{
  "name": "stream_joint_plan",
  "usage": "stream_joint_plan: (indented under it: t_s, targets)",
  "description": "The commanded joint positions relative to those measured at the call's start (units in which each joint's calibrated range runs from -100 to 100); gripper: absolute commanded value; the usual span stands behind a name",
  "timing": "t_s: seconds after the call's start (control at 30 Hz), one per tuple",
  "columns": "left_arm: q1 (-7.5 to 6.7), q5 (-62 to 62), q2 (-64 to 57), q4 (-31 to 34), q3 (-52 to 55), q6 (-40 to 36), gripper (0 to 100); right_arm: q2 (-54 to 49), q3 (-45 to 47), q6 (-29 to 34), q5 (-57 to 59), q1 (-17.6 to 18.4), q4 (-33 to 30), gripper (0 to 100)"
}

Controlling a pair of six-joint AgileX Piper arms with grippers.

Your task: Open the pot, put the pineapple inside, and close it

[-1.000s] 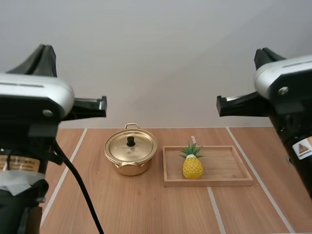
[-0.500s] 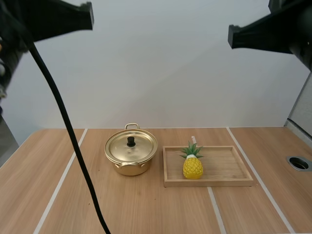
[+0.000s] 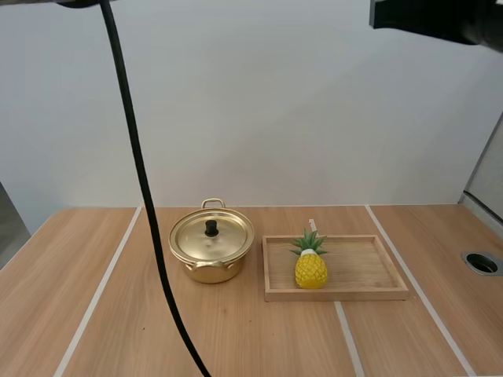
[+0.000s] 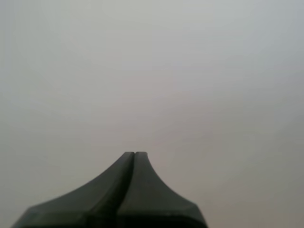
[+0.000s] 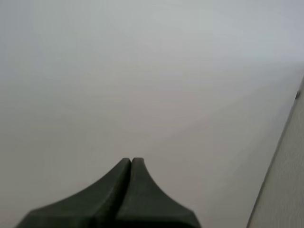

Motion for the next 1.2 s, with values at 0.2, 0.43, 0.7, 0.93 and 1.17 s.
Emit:
stream_joint_plan:
  t_s: [0.2,0.43,0.7,0.93,1.17]
  targets:
    - [-0.06,13.9,9.6,-3.0,-3.5,2.6,0,3.7,-0.5,-0.4,7.1,-0.3,0.3,0]
    - [-0.06,17.8,14.6,-7.0,-3.5,5.0,0,7.1,-0.5,-0.4,11.8,-0.3,2.0,0]
    - [-0.06,21.8,18.8,-7.1,-3.5,5.6,0,10.7,-0.1,-4.7,15.5,-0.3,5.8,0]
    - [-0.06,21.2,21.8,-7.1,-3.3,5.6,0,12.8,2.9,-4.8,16.7,-0.3,7.3,0]
    - [-0.06,21.3,25.1,-7.1,-3.2,6.6,0,15.9,5.9,-6.0,18.8,-0.3,7.4,0]
